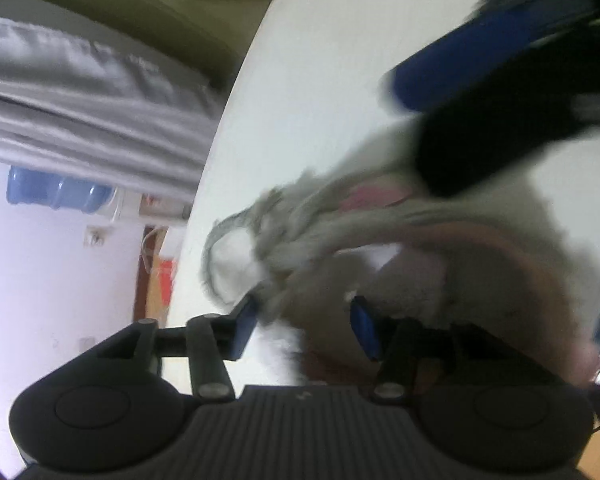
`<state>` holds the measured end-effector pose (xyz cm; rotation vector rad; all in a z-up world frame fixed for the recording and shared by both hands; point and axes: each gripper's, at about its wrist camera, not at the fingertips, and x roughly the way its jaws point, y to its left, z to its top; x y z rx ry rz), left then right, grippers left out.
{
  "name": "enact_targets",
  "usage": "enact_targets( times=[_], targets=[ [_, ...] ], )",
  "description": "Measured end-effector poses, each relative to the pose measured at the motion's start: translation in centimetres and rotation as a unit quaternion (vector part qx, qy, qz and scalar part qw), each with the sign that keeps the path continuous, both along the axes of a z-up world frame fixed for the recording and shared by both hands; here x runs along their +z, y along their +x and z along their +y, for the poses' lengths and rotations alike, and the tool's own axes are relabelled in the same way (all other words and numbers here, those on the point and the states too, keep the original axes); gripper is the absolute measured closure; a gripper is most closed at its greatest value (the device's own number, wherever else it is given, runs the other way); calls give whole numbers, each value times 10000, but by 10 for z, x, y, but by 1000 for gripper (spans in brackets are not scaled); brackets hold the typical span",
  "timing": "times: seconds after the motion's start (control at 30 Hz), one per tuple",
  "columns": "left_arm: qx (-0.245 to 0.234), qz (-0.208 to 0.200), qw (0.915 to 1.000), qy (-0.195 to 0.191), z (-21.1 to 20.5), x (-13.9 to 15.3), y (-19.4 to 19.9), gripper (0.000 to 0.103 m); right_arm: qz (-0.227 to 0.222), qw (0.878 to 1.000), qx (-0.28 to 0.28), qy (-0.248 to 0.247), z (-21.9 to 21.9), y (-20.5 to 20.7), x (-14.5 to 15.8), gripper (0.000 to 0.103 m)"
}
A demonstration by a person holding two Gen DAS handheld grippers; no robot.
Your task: Lace up shoes with both hands
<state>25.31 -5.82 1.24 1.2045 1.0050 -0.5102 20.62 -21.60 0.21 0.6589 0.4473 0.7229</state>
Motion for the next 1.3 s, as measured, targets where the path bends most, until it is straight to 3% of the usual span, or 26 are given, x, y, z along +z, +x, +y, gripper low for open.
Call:
enact_targets(
  times=[0.1, 0.2, 0.27, 0.4, 0.53, 0.67, 0.8, 0.9, 0.97, 1.07, 1.13, 1.23, 1.3],
  targets=[
    [114, -136, 9993, -322, 8, 12, 2, 84, -13, 9999, -106, -66, -2, -1, 1, 62],
    [44, -440, 9946, -943, 23, 29, -18, 88, 15, 9997, -225, -113, -4, 2, -1, 62],
    [81, -596, 9892, -1339, 30, 37, -29, 95, 108, 9995, -276, -124, -2, 7, -4, 61],
    [394, -893, 9715, -2162, 51, 42, -38, 98, 296, 9989, -300, -180, 6, 17, -8, 60],
    [773, -1100, 9434, -3031, 71, 44, -43, 99, 39, 9972, -362, -661, 21, 11, 3, 51],
    [1251, -1159, 9092, -3799, 95, 50, -43, 99, -389, 9876, -395, -1468, 41, 2, 19, 50],
    [1773, -878, 8691, -4534, 120, 58, -40, 99, -472, 9852, -329, -1616, 46, 0, 27, 50],
    [1820, -862, 8472, -4917, 128, 65, -42, 99, -458, 9823, -104, -1815, 59, 1, 26, 50],
    [1735, -947, 8414, -5030, 126, 70, -46, 99, -447, 9805, 13, -1912, 68, 0, 24, 50],
    [1604, -941, 8441, -5030, 119, 75, -50, 99, -486, 9757, -224, -2126, 75, -1, 20, 52],
    [1579, -936, 8504, -4931, 116, 74, -52, 99, -398, 9724, -714, -2187, 70, 2, 16, 61],
    [1545, -854, 8621, -4750, 112, 67, -56, 98, -61, 9843, -967, -1476, 40, 7, 7, 65],
    [1459, -851, 8720, -4594, 106, 62, -61, 98, 60, 9860, -1087, -1266, 26, 8, 1, 66]
  ],
)
